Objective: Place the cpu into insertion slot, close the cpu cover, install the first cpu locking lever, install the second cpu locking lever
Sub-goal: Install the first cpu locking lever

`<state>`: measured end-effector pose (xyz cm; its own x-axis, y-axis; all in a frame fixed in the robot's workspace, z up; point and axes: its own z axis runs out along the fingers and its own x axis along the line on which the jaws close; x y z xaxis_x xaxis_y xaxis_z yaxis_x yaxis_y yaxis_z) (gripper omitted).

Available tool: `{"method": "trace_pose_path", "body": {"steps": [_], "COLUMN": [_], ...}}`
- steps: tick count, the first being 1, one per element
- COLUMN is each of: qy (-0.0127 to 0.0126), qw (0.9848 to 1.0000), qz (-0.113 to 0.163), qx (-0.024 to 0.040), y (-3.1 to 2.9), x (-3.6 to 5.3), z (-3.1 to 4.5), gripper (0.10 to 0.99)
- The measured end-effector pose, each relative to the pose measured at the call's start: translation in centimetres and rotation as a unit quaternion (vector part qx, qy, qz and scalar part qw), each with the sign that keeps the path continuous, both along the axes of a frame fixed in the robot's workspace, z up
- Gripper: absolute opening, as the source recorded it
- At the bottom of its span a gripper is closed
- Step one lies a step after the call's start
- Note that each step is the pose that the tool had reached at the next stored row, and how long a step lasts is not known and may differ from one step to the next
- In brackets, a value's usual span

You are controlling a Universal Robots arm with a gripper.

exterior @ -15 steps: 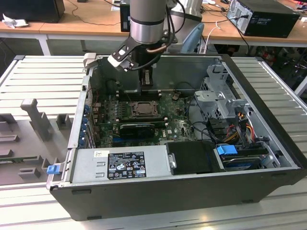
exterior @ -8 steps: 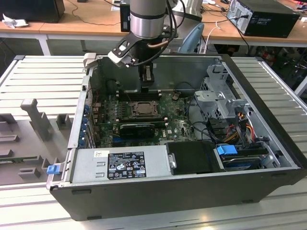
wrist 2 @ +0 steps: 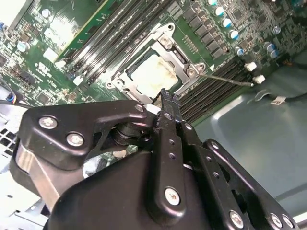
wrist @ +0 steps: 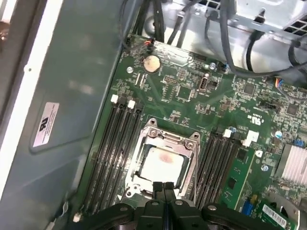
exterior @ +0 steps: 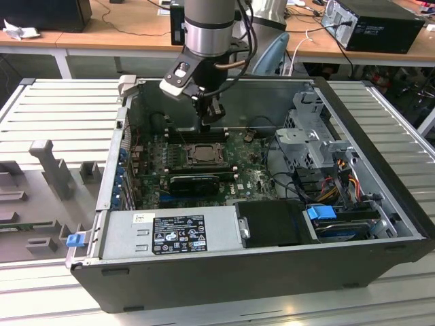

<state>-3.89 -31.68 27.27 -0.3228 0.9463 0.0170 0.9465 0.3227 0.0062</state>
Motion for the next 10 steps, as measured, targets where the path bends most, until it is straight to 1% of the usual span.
{"method": "trace_pose_path", "body": {"steps": [2,3,4,5,6,7,9,10], "qy": [0.0,0.0,0.0,0.0,0.0,0.0,0.0,0.0], "qw": [0.9994,0.9986,0.9975,0.996,0.9952,0.9941,0.9898,0.9863], "qz": [0.035,0.053,0.071,0.089,0.098,0.109,0.143,0.165], "qx": [0.0,0.0001,0.0001,0.0001,0.0001,0.0001,0.0001,0.0001], "y": [0.0,0.0,0.0,0.0,0.0,0.0,0.0,0.0], "x": [0.0,0.0,0.0,0.0,0.0,0.0,0.0,0.0], "z": [-0.01,-0.01,-0.01,-0.02,-0.01,-0.01,-0.02,-0.02], "gripper": [0.106,0.106,0.106,0.106,0.106,0.106,0.106,0.106]}}
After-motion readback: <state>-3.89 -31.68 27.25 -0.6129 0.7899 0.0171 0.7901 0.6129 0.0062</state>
